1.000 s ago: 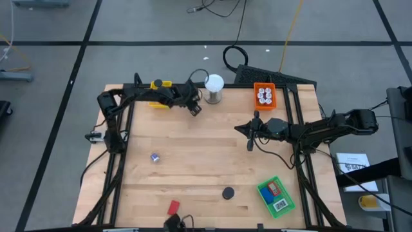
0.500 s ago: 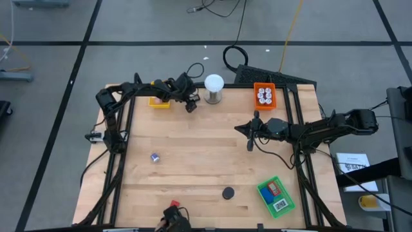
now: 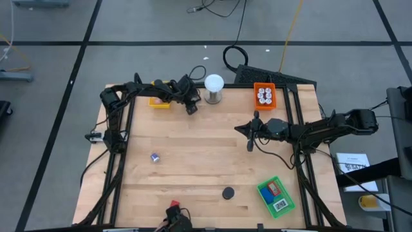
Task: Pick & Place Office items
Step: Put the black digital clock into the green bin
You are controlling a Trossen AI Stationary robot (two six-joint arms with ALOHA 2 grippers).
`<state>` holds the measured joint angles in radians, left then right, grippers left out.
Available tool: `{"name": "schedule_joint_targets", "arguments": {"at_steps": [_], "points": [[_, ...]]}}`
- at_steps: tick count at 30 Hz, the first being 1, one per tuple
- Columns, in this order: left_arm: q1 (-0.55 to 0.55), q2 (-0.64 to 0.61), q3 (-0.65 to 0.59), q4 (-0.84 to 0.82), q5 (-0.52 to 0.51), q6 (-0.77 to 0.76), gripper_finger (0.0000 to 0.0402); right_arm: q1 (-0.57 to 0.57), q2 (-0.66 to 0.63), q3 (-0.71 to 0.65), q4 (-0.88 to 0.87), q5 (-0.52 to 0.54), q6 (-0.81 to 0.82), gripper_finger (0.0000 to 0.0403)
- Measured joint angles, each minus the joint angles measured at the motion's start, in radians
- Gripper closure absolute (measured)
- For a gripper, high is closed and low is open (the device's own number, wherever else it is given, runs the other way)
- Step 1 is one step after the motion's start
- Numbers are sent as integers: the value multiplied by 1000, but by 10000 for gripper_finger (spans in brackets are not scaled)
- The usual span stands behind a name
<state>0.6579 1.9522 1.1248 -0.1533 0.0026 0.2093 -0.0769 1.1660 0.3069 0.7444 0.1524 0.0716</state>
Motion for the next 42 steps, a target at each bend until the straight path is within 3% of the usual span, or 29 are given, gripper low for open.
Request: {"name": "schedule_joint_targets", "arguments": {"at_steps": [5,13,21,26,31,38,42], "points": [[-19,-6,0,-26,-43,41,248,0,0,0,0,0,0,403],[-71,-36,-1,-127,-63,59,246,0,0,0,-6,0,0,403],[-183,-160,-6,-215,-60,50,247,1,0,0,-16,0,0,403],[-313,-228,-46,-158,-54,-5,244,5,0,0,-29,0,6,403],[-462,-213,-84,10,-55,-109,247,35,-5,0,-47,-1,11,403],[-606,-52,-71,329,-52,-194,247,98,-59,0,-134,5,27,403],[-635,76,14,378,-51,-201,247,139,-93,0,-228,50,57,403]]}}
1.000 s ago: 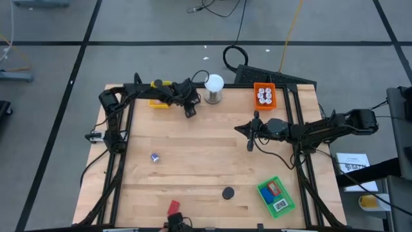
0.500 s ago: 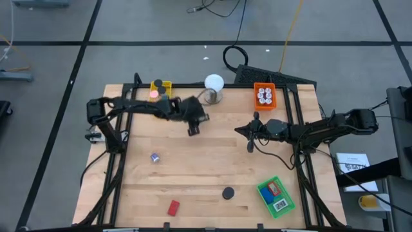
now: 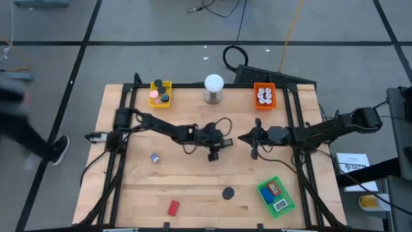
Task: Pick & Place Office items
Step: Put the black digital clock into the green bin
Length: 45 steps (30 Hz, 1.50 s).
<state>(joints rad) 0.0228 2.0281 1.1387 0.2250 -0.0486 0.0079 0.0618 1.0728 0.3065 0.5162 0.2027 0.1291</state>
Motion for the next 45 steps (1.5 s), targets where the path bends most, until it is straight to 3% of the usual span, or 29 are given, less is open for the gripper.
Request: {"name": "schedule_joint_targets", "arguments": {"at_steps": [5,8,14,18,21,24,32,39,45], "points": [[-14,129,140,-43,24,9,246,45,-32,0,-107,84,35,403],[-27,161,194,-70,30,-3,226,65,-37,0,-130,88,47,403],[-39,127,194,-142,16,-2,156,105,-55,0,-177,90,108,403],[-54,61,155,-199,-80,20,146,129,-71,1,-208,109,148,402],[-71,18,67,-137,-91,35,174,147,-72,1,-224,165,164,389],[-85,-28,-52,33,-52,31,218,152,-55,11,-222,168,174,361],[-115,-45,-318,494,-39,-33,313,152,101,81,-224,163,174,250],[-119,-47,-358,563,-39,-42,343,149,254,176,-321,153,113,162],[-119,-46,-358,560,-39,-41,350,117,323,179,-336,54,111,125]]}}
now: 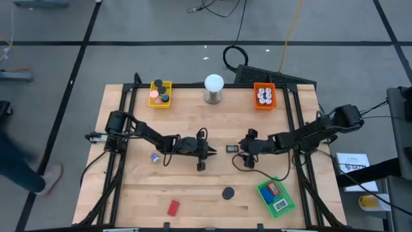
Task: Pick & Place Office items
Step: Put the black digital clock into the green bin
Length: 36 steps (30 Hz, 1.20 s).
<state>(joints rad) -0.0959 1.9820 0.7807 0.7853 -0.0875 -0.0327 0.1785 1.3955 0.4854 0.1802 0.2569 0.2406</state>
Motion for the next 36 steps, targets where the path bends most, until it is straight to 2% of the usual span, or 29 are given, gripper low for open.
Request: {"name": "schedule_joint_targets", "arguments": {"at_steps": [3,6,9,12,14,16,21,29,33,36], "points": [[-1,0,0,3,0,1,350,-28,41,0,14,-2,-14,128],[-5,0,0,3,0,2,350,-51,76,0,60,-73,-30,145],[-8,0,0,3,0,17,350,-60,102,0,122,-126,-44,174],[-14,0,0,-2,-6,69,350,-60,109,0,148,-131,-43,218],[-26,0,0,0,-48,115,350,-60,108,0,148,-131,-33,250],[-43,0,0,1,-118,162,344,-60,101,0,145,-132,-6,262],[-86,0,5,2,-263,254,287,-60,88,-1,177,-186,74,262],[-146,0,62,2,-279,424,157,-61,86,-1,376,-402,206,259],[-186,0,89,-4,-280,539,128,-60,87,-1,425,-449,237,255],[-205,0,107,-4,-277,554,133,-59,87,-1,453,-474,245,258]]}}
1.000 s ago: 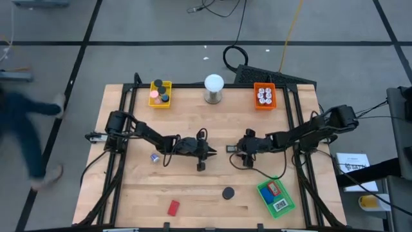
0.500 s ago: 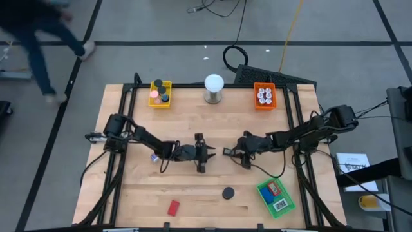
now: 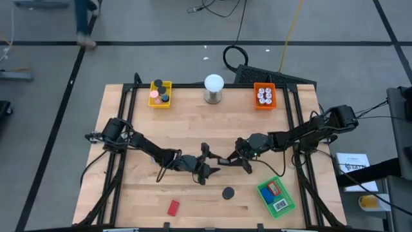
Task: Pick & Place Office items
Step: Put the black digital clock into the green bin
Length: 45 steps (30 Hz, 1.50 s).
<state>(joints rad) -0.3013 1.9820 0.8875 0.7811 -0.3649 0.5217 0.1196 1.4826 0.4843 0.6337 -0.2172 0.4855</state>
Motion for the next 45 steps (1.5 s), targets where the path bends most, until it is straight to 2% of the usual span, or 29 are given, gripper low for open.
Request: {"name": "schedule_joint_targets", "arguments": {"at_steps": [4,13,15,19,24,30,34,39,45], "points": [[-6,0,21,-7,-1,10,175,1,0,0,44,-42,4,258],[-9,0,27,-25,2,30,312,29,0,0,58,-52,21,258],[-13,1,26,-28,10,8,331,33,-1,0,67,-48,6,257],[-10,1,26,-26,39,-94,334,44,-1,0,67,-22,-11,245],[21,1,22,-20,107,-383,333,47,-71,0,-44,110,-68,211],[81,1,20,-21,217,-816,334,64,-273,0,-305,426,-213,136],[131,1,20,-22,234,-1001,332,134,-347,0,-376,606,-315,105],[181,1,20,-9,280,-1131,330,254,-279,47,-409,758,-384,104],[218,0,19,13,319,-1214,332,320,-75,217,-528,923,-433,97]]}}
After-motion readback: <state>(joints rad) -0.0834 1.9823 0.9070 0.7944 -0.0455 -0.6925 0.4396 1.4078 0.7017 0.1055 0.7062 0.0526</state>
